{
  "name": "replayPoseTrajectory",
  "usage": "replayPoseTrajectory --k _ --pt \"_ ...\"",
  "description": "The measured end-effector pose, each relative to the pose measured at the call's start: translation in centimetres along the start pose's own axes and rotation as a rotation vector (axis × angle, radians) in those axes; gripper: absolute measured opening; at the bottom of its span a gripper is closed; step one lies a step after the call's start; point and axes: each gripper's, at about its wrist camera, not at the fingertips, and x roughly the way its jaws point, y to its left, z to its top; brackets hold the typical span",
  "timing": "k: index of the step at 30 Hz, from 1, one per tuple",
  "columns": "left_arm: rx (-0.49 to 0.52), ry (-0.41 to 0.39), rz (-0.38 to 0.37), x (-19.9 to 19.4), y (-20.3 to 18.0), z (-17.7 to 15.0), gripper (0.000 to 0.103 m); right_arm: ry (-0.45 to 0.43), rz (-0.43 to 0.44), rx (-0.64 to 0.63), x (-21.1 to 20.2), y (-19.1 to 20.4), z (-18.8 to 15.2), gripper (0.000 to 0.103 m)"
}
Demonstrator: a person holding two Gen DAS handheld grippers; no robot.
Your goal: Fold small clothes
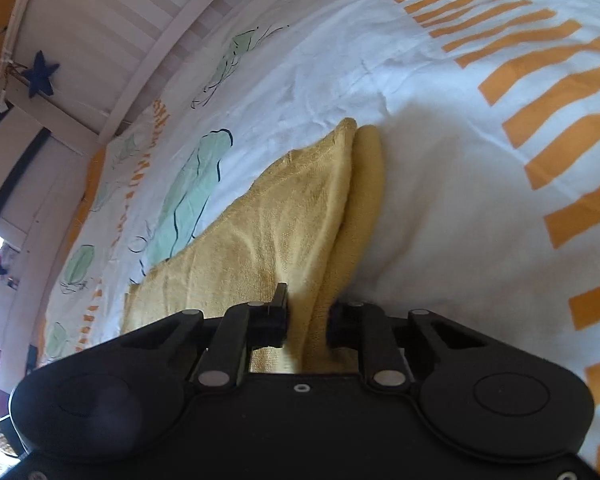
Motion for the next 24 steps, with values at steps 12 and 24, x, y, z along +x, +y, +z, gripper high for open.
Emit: replayPoseTrajectory --k 12,24 --pt "-0.022 -0.042 0.038 -1.7 1.7 1.1 0.101 0.039 -0.021 -0.236 0.6 14.1 1.2 0.025" --pt "-0.111 -0.069 0.071 -2.9 5.0 2.0 0.101 0.165 0.007 -0.346 10.8 24.6 -4.7 0.024"
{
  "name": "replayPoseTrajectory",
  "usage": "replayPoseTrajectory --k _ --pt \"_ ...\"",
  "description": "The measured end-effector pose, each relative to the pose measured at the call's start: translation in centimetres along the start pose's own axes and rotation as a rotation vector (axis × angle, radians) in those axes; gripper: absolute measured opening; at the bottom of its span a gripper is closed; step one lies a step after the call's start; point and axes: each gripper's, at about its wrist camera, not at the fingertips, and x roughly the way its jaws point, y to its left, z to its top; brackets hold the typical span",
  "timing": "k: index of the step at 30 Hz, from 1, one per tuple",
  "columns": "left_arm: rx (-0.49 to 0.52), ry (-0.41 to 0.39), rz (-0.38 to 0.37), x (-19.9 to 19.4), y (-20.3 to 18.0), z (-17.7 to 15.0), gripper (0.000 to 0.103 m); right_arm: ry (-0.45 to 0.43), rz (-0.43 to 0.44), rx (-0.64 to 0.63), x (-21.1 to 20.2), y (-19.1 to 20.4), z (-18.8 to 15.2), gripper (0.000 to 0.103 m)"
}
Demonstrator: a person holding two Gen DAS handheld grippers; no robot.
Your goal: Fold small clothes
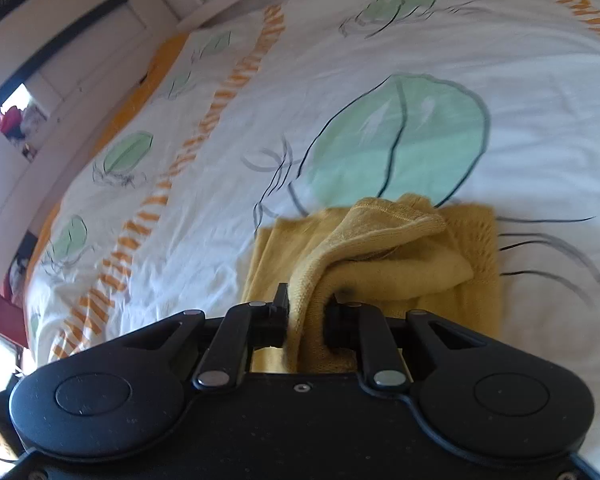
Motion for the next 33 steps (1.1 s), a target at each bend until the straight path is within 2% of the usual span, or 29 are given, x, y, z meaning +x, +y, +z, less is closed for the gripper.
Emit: replayPoseTrajectory --k 5,8,10,12,16,19,23,28,33 --pt "-0.026 -0.010 -0.003 -0.4 0.8 0.5 0.101 0.035 -0.055 -0.038 3.3 2.7 -1.1 0.024" --pt "-0.032 -0.013 -0.002 -0.5 1.0 0.6 0.101 0.055 -0.062 -0.039 4.2 3.4 -1.4 0.032" --pt "-0.036 -0.015 0.000 -0.5 1.2 0.6 0.101 0.051 -0.026 -0.023 4.3 3.6 -1.3 0.040" --pt "-0.038 -0.016 0.003 -0.5 1.3 0.7 0.101 0.036 0.036 -0.019 4.1 3.9 -1.1 0.043" --pt "-0.037 -0.020 0.004 -0.5 1.3 0.7 0.101 -0.015 0.153 -0.018 2.8 4.7 0.0 0.043" --pt "-0.024 -0.029 0.004 -0.7 1.0 0.6 0.101 -0.058 0.172 -0.023 1.2 4.5 0.5 0.048" --pt "-0.004 -0.051 -0.010 -1.2 0.3 0.6 0.101 -0.087 0.103 -0.068 -0.5 3.0 0.2 0.049" --pt "0.028 -0.071 -0.076 -1.6 -1.0 0.2 0.101 -0.082 0.001 -0.115 -1.2 0.8 -1.4 0.051" --pt "0.065 -0.033 -0.136 -0.8 -2.4 -0.8 0.101 -0.112 -0.113 -0.167 -1.4 -1.1 -2.7 0.058"
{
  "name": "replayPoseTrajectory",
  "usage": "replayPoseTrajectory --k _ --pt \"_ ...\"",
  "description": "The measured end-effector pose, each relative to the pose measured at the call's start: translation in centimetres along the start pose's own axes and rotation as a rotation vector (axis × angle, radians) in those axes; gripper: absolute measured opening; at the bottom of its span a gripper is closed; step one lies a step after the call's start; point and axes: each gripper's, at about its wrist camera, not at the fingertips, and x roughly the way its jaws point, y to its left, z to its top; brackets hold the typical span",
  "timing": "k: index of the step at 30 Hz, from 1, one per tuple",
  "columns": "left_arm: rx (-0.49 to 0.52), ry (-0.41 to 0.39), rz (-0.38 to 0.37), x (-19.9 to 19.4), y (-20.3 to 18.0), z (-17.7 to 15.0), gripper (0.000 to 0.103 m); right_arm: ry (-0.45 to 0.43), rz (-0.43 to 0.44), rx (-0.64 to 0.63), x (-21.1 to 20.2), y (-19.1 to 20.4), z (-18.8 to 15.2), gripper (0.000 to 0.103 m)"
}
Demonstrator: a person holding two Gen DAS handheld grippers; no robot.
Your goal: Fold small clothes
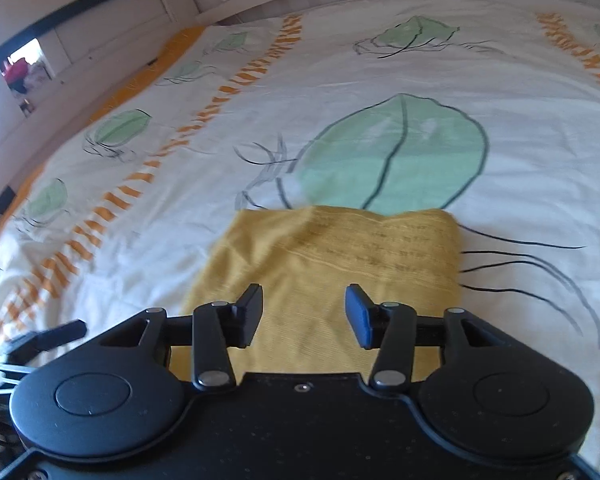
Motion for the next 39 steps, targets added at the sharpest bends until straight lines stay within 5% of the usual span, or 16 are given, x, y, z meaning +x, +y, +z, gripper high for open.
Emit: replayPoseTrajectory --k 3,9,20,32,36,39 --pt "0.002 0.040 -0.028 0.9 -0.4 -0.6 0.101 -0.034 -0.058 -0.019 0.1 -0.9 -0.4 0.069" --pt "0.011 0.076 -0.022 1.9 -0.6 -1.3 0.101 -0.022 -0.152 -0.073 2.2 -1.8 -0.4 0.068" --pt "-0.064 0.124 -0.036 3.2 0.4 -1.7 0.101 0.013 -0.179 0.099 7.4 -5.4 1.5 0.085" --pt "-0.126 0.138 -0.182 4.1 0.1 -2.3 0.101 0.007 0.128 0.275 4.9 -10.1 -0.9 0.086" --pt "-0.227 0.185 -0.324 4.7 0.5 -2.6 0.095 0.002 0.253 0.311 4.6 -11.0 -1.9 0.088" --pt "-0.179 0.185 -0.303 5.2 -0.4 -2.7 0.095 -0.005 0.305 0.292 4.9 -11.1 -2.0 0.094"
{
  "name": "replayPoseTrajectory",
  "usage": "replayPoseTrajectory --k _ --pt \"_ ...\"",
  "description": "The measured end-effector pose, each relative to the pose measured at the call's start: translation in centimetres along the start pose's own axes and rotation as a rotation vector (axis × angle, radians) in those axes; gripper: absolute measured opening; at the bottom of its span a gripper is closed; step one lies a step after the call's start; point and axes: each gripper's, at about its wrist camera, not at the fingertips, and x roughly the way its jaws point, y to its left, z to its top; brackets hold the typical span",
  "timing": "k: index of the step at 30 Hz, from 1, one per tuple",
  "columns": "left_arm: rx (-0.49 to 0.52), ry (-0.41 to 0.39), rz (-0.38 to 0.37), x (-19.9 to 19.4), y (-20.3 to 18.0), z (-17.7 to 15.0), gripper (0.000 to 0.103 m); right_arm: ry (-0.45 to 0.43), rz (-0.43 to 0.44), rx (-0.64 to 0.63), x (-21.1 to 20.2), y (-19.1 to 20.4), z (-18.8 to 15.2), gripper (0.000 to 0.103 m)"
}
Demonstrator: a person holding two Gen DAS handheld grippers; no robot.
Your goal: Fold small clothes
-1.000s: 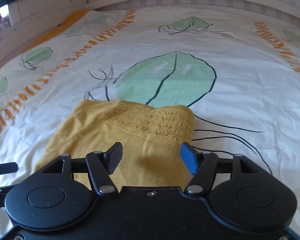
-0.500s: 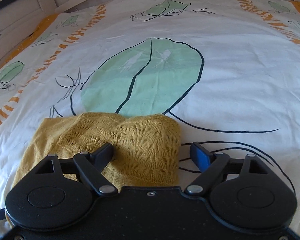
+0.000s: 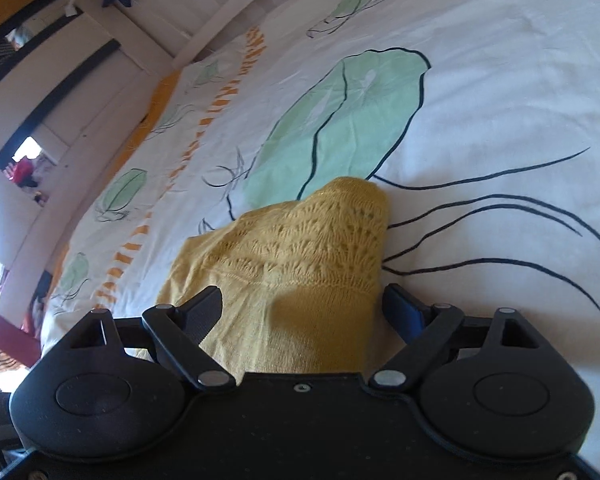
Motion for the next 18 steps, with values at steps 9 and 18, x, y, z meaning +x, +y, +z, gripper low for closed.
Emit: replayPoseTrajectory --k 9,18 --pt "-0.074 -0.023 -0.023 2.0 0.9 0.6 0.029 0.002 0.073 -0.033 1.6 0.8 0.3 0.091" --pt "-0.179 0.039 -0.110 -0.4 0.6 0.5 0.013 0.033 0.036 0.062 -0.6 1.5 -0.6 0.043"
